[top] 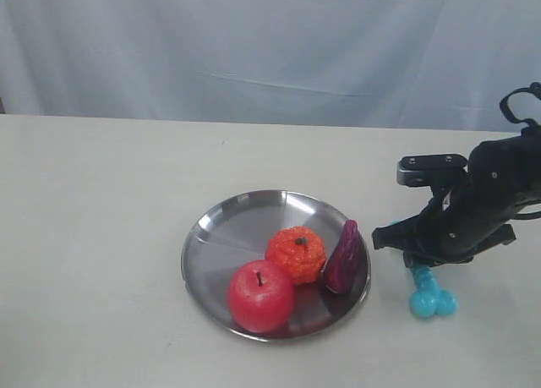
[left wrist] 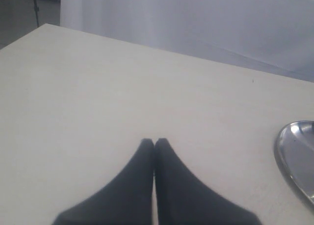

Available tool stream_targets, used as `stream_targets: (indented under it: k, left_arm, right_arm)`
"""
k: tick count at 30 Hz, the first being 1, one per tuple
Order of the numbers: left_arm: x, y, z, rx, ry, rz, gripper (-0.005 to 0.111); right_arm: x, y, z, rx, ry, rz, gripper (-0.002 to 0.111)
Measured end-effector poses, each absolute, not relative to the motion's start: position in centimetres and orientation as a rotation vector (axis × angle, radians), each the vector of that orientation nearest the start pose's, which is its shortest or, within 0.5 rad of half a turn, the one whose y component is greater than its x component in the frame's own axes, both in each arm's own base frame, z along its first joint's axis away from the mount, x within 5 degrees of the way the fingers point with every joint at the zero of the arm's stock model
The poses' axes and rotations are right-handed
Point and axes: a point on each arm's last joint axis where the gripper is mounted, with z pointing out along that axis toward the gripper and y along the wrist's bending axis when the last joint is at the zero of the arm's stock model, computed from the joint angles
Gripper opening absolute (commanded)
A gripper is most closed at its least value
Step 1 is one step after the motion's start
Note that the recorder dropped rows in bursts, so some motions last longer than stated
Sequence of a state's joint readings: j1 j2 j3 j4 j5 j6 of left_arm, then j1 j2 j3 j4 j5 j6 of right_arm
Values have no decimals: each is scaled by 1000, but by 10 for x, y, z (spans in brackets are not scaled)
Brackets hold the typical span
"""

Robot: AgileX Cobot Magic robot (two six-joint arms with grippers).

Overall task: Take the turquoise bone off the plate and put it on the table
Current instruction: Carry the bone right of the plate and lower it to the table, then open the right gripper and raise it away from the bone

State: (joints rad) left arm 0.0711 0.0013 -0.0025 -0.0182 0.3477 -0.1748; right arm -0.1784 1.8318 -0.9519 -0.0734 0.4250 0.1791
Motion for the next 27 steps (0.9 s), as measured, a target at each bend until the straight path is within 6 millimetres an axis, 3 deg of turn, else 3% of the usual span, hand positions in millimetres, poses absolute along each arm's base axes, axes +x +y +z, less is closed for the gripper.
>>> stream_targets:
  k: [27]
  left_arm:
    - [53, 3, 183, -236, 1816, -91, 0]
  right_arm:
    - [335, -47, 120, 293, 2777, -61, 1]
